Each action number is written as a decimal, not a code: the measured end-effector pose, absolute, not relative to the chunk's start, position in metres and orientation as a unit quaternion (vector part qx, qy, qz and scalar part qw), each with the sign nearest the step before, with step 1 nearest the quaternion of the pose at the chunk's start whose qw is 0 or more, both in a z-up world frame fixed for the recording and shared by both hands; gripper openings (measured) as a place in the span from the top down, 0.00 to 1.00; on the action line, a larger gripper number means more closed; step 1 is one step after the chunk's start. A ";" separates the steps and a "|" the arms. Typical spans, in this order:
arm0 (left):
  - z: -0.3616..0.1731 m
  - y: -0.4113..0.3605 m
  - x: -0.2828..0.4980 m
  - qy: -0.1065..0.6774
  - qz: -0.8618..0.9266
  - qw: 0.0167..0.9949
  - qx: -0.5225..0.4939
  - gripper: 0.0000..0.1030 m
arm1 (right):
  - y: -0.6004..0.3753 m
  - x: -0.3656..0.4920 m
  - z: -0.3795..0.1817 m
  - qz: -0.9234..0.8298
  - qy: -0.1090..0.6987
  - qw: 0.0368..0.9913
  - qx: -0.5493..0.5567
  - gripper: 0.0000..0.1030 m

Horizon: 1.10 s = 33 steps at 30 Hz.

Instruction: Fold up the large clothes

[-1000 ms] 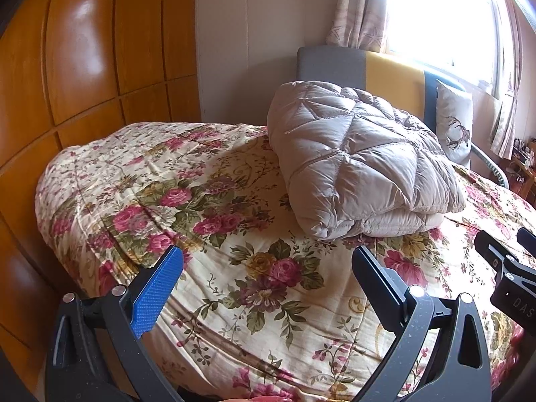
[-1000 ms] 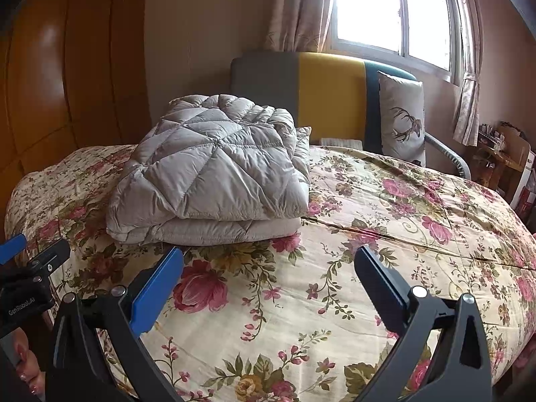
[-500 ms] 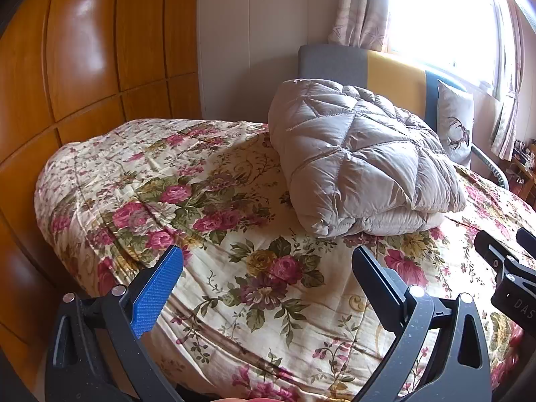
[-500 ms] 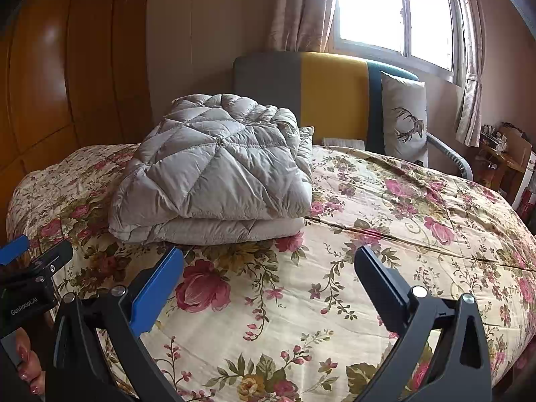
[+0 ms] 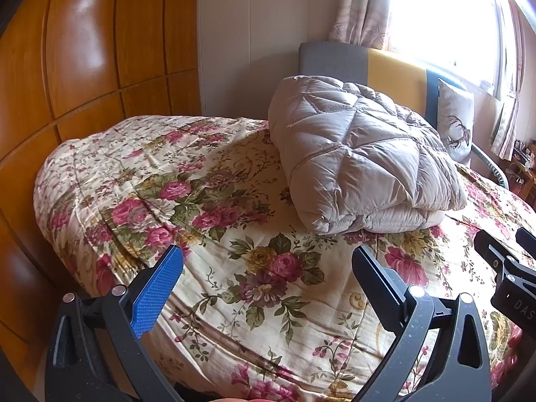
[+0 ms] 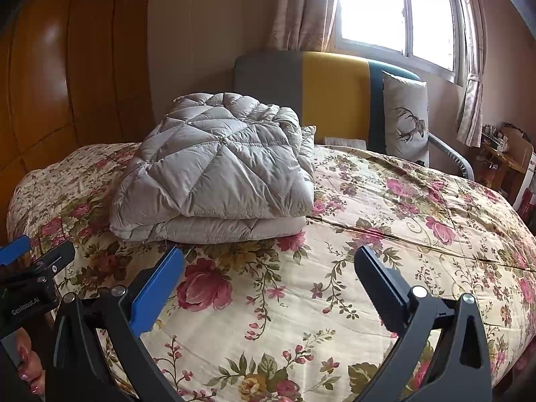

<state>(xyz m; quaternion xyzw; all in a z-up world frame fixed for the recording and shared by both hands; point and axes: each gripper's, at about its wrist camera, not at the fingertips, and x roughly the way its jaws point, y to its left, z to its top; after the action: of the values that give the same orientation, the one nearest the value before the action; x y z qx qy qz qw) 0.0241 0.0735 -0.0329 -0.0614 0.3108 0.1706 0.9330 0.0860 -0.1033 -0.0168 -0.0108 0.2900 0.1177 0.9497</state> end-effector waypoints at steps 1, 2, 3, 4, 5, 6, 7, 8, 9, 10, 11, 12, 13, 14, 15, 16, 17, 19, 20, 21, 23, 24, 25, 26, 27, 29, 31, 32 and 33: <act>-0.033 0.074 0.024 0.311 0.171 0.933 -0.061 0.03 | -0.103 0.086 -0.017 0.118 0.291 0.949 -0.012 0.02; -0.033 0.074 0.024 0.312 0.171 0.933 -0.061 0.03 | -0.103 0.086 -0.017 0.118 0.291 0.949 -0.012 0.02; -0.033 0.074 0.024 0.312 0.171 0.933 -0.062 0.03 | -0.103 0.086 -0.017 0.118 0.291 0.949 -0.012 0.02; -0.034 0.074 0.024 0.313 0.171 0.932 -0.062 0.03 | -0.103 0.086 -0.018 0.118 0.291 0.949 -0.012 0.02; -0.034 0.074 0.024 0.313 0.171 0.932 -0.063 0.03 | -0.102 0.086 -0.018 0.118 0.292 0.949 -0.013 0.02; -0.034 0.074 0.024 0.314 0.170 0.932 -0.063 0.03 | -0.102 0.086 -0.018 0.118 0.292 0.949 -0.013 0.02; -0.034 0.074 0.024 0.314 0.170 0.932 -0.064 0.03 | -0.102 0.086 -0.018 0.118 0.292 0.949 -0.012 0.02; -0.034 0.074 0.024 0.314 0.170 0.932 -0.064 0.03 | -0.102 0.086 -0.018 0.119 0.293 0.949 -0.013 0.02; -0.034 0.073 0.024 0.315 0.170 0.932 -0.064 0.03 | -0.102 0.086 -0.018 0.119 0.294 0.948 -0.013 0.02; -0.035 0.073 0.024 0.316 0.169 0.931 -0.063 0.03 | -0.101 0.086 -0.018 0.119 0.294 0.948 -0.013 0.02; -0.035 0.073 0.024 0.316 0.169 0.931 -0.063 0.03 | -0.101 0.086 -0.018 0.120 0.293 0.948 -0.013 0.02; -0.035 0.073 0.024 0.316 0.169 0.932 -0.063 0.03 | -0.100 0.086 -0.018 0.121 0.293 0.948 -0.014 0.02; -0.035 0.073 0.024 0.316 0.169 0.932 -0.063 0.03 | -0.100 0.087 -0.018 0.121 0.292 0.949 -0.016 0.02; -0.035 0.073 0.024 0.316 0.169 0.932 -0.063 0.03 | -0.099 0.086 -0.018 0.120 0.291 0.949 -0.017 0.02; -0.035 0.073 0.024 0.316 0.169 0.931 -0.063 0.03 | -0.099 0.086 -0.018 0.120 0.290 0.949 -0.017 0.02; -0.035 0.073 0.024 0.316 0.169 0.931 -0.063 0.03 | -0.098 0.086 -0.018 0.121 0.291 0.949 -0.017 0.02; -0.035 0.073 0.024 0.317 0.169 0.931 -0.063 0.03 | -0.098 0.086 -0.018 0.121 0.291 0.949 -0.017 0.02; -0.035 0.073 0.024 0.317 0.168 0.931 -0.064 0.03 | -0.099 0.086 -0.018 0.120 0.291 0.949 -0.016 0.02; -0.035 0.072 0.024 0.317 0.169 0.931 -0.064 0.03 | -0.099 0.086 -0.018 0.120 0.292 0.949 -0.017 0.02; -0.035 0.072 0.024 0.316 0.169 0.931 -0.064 0.03 | -0.099 0.086 -0.018 0.119 0.291 0.949 -0.017 0.02; -0.035 0.073 0.024 0.317 0.169 0.931 -0.064 0.03 | -0.099 0.086 -0.018 0.119 0.290 0.949 -0.015 0.02; -0.035 0.073 0.024 0.317 0.169 0.931 -0.064 0.03 | -0.099 0.086 -0.019 0.120 0.291 0.949 -0.015 0.02; -0.035 0.073 0.024 0.318 0.169 0.931 -0.065 0.03 | -0.100 0.086 -0.019 0.120 0.293 0.949 -0.014 0.02; -0.035 0.073 0.024 0.319 0.169 0.930 -0.065 0.03 | -0.100 0.086 -0.019 0.120 0.293 0.949 -0.014 0.02; -0.035 0.072 0.024 0.320 0.169 0.930 -0.065 0.03 | -0.100 0.086 -0.019 0.119 0.293 0.949 -0.013 0.02; -0.035 0.072 0.024 0.321 0.170 0.929 -0.066 0.03 | -0.100 0.087 -0.020 0.120 0.295 0.948 -0.013 0.02; -0.035 0.073 0.023 0.320 0.170 0.930 -0.067 0.03 | -0.101 0.087 -0.020 0.120 0.295 0.948 -0.012 0.02; -0.035 0.073 0.023 0.319 0.169 0.930 -0.068 0.03 | -0.101 0.087 -0.020 0.121 0.296 0.947 -0.012 0.02; -0.035 0.074 0.023 0.318 0.169 0.930 -0.069 0.03 | -0.101 0.088 -0.020 0.121 0.297 0.947 -0.012 0.02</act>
<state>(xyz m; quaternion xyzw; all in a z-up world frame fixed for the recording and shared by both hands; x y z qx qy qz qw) 0.0234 0.0739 -0.0348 -0.0691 0.3181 0.1689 0.9303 0.0878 -0.1006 -0.0203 -0.0123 0.2970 0.1211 0.9471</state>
